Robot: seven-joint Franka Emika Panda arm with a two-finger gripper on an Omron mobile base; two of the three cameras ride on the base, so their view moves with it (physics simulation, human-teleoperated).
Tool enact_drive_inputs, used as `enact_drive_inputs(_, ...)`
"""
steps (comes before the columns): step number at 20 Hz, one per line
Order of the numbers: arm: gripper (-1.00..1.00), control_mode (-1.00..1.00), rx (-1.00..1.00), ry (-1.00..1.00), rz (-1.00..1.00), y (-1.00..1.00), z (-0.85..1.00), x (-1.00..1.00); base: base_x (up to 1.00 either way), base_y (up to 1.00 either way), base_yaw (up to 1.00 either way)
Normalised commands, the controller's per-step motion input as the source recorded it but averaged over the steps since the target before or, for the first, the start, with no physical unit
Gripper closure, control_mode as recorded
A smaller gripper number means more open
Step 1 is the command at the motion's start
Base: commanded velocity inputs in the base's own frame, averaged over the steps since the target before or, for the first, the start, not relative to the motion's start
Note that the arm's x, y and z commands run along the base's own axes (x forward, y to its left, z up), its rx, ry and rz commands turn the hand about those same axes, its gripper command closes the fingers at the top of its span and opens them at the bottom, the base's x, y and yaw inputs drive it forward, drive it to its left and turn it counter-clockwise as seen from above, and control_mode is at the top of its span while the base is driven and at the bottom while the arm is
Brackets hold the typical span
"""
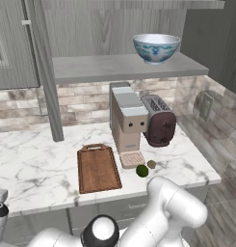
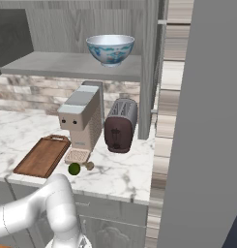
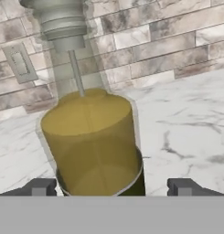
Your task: Open the cabinet. Place the bowl and condiment on the counter. Then place the lime and garlic on the cutting board.
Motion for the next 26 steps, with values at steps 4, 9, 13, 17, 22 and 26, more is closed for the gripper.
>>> enact_drive_inputs(4, -1.0, -1.0, 0.0, 0.0, 0.0, 0.09, 0.0, -0.18, 0.0, 0.0, 0.0)
enact_drive_inputs(9, -1.0, -1.0, 0.0, 0.0, 0.0, 0.01, 0.02, -0.16, 0.0, 0.0, 0.0)
enact_drive_inputs(13, -1.0, -1.0, 0.0, 0.0, 0.0, 0.0, 0.22, -0.3, 0.0, 0.0, 0.0)
enact_drive_inputs(17, -1.0, -1.0, 0.0, 0.0, 0.0, 0.0, 0.3, -0.33, 0.0, 0.0, 0.0)
enact_drive_inputs(22, -1.0, -1.0, 0.01, 0.0, 0.0, -0.02, 0.38, -0.39, 0.0, 0.0, 0.0)
enact_drive_inputs(26, -1.0, -1.0, 0.05, 0.01, 0.0, -0.2, 0.37, -0.47, 0.0, 0.0, 0.0)
